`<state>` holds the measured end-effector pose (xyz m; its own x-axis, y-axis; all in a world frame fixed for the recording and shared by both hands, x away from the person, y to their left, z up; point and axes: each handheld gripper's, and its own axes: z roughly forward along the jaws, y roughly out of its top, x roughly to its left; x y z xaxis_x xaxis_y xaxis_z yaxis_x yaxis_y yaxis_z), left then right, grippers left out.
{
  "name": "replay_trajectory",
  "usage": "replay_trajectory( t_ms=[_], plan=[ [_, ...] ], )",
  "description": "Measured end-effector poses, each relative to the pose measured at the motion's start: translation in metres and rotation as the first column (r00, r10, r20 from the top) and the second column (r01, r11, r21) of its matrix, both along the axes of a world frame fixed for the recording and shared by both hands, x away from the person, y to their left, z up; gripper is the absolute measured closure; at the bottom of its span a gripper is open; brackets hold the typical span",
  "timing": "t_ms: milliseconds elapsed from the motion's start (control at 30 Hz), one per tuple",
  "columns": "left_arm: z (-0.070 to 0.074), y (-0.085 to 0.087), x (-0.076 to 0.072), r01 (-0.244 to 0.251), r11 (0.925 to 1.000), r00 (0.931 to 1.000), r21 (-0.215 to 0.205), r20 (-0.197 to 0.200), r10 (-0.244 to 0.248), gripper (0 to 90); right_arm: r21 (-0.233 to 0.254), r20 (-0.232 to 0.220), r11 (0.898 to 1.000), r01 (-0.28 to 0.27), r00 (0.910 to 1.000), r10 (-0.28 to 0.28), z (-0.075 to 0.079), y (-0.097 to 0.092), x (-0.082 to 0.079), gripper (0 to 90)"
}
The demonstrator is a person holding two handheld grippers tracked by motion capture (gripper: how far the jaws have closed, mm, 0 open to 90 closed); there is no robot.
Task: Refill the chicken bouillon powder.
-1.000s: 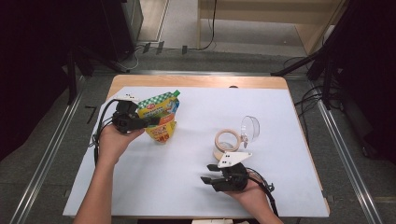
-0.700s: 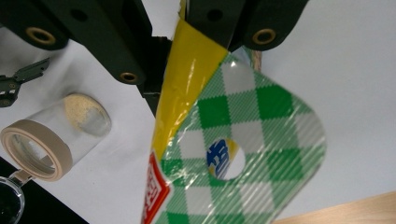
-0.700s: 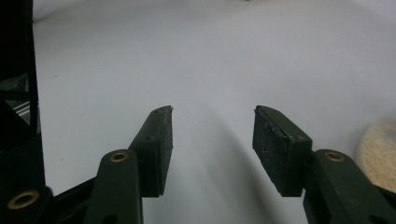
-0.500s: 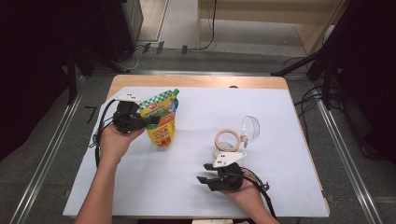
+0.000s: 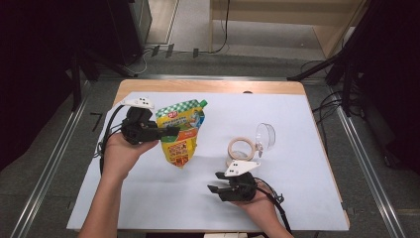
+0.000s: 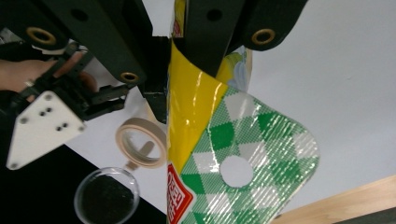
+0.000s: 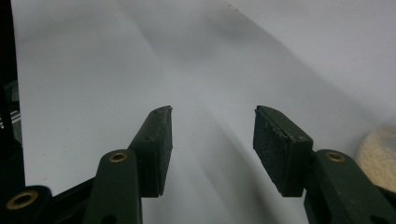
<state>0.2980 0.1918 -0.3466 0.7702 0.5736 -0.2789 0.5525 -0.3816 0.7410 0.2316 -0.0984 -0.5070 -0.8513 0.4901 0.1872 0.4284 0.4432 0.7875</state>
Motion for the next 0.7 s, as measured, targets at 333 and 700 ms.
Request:
replay_trajectory(
  t_ms=[333, 700],
  plan=[
    [0.010, -0.021, -0.014, 0.088, 0.9960, 0.9961, 0.012, 0.002, -0.088, 90.0, 0.031, -0.009, 0.997, 0.076, 0.9971, -0.076, -0.004, 0.005, 0.012, 58.5],
    [0.015, -0.042, -0.026, 0.185, 0.9827, 0.9827, 0.009, -0.012, -0.185, 90.0, 0.006, 0.033, 0.991, 0.134, 0.9904, -0.134, -0.001, 0.018, 0.016, 81.3]
  ],
)
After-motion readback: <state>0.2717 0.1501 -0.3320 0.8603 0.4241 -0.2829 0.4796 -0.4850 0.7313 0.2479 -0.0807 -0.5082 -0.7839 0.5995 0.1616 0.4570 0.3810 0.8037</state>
